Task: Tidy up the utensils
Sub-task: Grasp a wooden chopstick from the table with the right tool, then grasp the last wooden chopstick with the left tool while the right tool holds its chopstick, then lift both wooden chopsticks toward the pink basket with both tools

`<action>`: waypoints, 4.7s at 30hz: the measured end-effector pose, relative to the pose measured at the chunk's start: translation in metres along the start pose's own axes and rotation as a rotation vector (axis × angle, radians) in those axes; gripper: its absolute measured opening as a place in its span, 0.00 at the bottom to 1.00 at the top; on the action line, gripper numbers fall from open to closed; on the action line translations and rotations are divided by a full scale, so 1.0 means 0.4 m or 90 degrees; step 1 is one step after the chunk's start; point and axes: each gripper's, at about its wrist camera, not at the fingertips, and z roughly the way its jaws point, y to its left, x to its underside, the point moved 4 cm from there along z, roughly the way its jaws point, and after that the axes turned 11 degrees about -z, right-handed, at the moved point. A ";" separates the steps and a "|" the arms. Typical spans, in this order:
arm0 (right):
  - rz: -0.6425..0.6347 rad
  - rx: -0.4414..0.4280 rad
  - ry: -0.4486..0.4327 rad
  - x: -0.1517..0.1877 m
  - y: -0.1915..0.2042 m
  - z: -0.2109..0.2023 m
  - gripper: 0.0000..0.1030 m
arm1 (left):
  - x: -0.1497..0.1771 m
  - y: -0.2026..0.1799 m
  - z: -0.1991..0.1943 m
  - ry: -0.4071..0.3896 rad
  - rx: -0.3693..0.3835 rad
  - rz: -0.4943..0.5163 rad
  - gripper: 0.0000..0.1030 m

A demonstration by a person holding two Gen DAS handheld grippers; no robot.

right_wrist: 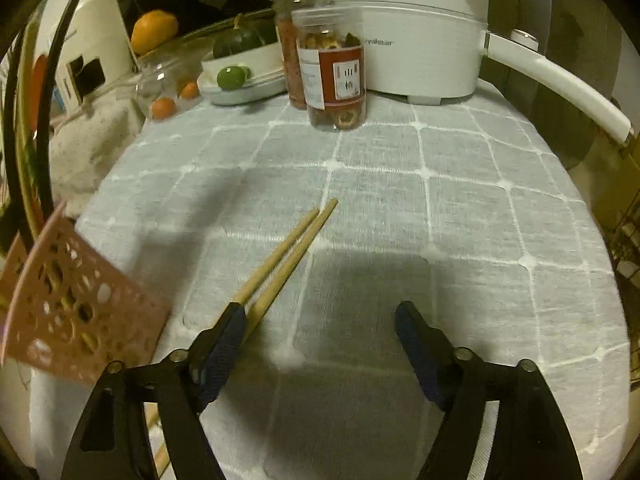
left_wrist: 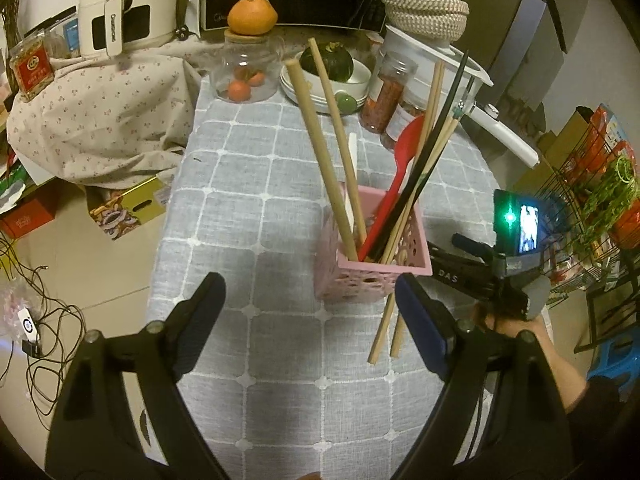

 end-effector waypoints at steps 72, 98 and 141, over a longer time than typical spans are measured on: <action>0.162 -0.158 0.066 0.136 -0.372 -0.340 0.06 | -0.024 -0.442 0.553 0.322 -0.184 0.203 0.24; 0.110 -0.132 -0.028 0.102 -0.274 -0.466 0.06 | 0.079 -0.475 0.140 0.090 0.045 0.286 0.06; -0.045 -0.150 -0.113 -0.036 0.012 -0.566 0.06 | -0.094 -0.153 -0.305 -0.442 0.186 0.066 0.06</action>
